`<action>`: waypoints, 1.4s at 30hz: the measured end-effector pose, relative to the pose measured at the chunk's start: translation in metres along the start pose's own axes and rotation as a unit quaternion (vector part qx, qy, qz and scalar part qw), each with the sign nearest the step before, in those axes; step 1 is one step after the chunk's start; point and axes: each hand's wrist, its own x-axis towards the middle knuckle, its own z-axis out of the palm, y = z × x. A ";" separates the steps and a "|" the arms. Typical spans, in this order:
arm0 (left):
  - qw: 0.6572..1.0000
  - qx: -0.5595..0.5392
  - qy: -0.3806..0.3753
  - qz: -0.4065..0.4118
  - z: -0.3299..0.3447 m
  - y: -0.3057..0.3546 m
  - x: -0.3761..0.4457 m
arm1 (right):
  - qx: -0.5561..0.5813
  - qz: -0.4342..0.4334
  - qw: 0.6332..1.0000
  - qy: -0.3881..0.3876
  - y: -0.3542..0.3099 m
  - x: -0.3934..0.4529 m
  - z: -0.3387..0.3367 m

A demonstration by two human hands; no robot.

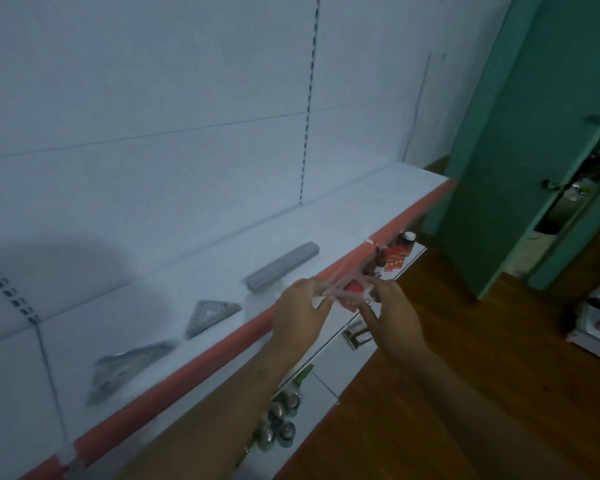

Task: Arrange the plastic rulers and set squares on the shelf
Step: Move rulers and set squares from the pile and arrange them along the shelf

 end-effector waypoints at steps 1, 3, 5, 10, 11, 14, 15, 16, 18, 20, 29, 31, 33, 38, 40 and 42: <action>1.000 0.009 0.012 -0.010 -0.003 -0.008 0.005 | 0.010 -0.029 0.999 -0.007 -0.003 0.011 0.008; 0.998 0.007 0.045 -0.042 -0.013 -0.022 0.012 | 0.027 -0.085 0.996 -0.029 -0.009 0.034 0.028; 0.993 0.023 0.087 -0.071 -0.022 -0.037 0.014 | 0.048 -0.122 0.989 -0.061 -0.020 0.052 0.047; 0.967 0.109 0.163 -0.164 -0.043 -0.060 0.009 | 0.090 -0.231 0.962 -0.111 -0.052 0.085 0.087; 0.961 0.123 0.174 -0.178 -0.047 -0.064 0.006 | 0.090 -0.249 0.957 -0.121 -0.058 0.089 0.094; 0.941 0.155 0.209 -0.217 -0.056 -0.072 -0.005 | 0.106 -0.299 0.938 -0.140 -0.073 0.093 0.116; 0.934 0.160 0.221 -0.230 -0.059 -0.074 -0.009 | 0.114 -0.308 0.933 -0.148 -0.077 0.091 0.123; 0.928 0.166 0.230 -0.243 -0.062 -0.077 -0.014 | 0.114 -0.315 0.929 -0.158 -0.083 0.089 0.130; 0.917 0.180 0.242 -0.262 -0.069 -0.083 -0.022 | 0.092 -0.333 0.922 -0.173 -0.094 0.086 0.141; 0.909 0.187 0.245 -0.279 -0.077 -0.088 -0.030 | 0.078 -0.358 0.917 -0.159 -0.104 0.083 0.151; 0.897 0.282 0.155 -0.303 -0.094 -0.111 -0.036 | 0.021 -0.376 0.923 -0.075 -0.114 0.066 0.180; 0.895 0.287 0.152 -0.305 -0.092 -0.114 -0.035 | 0.029 -0.377 0.923 -0.074 -0.111 0.063 0.183; 0.895 0.288 0.155 -0.303 -0.091 -0.115 -0.035 | 0.024 -0.380 0.922 -0.070 -0.110 0.062 0.185; 0.898 0.290 0.163 -0.287 -0.092 -0.118 -0.036 | 0.001 -0.370 0.926 -0.075 -0.112 0.061 0.186; 0.900 0.283 0.164 -0.287 -0.091 -0.119 -0.036 | -0.005 -0.365 0.928 -0.077 -0.112 0.061 0.187; 0.901 0.276 0.172 -0.285 -0.091 -0.120 -0.038 | -0.009 -0.364 0.928 -0.085 -0.112 0.061 0.187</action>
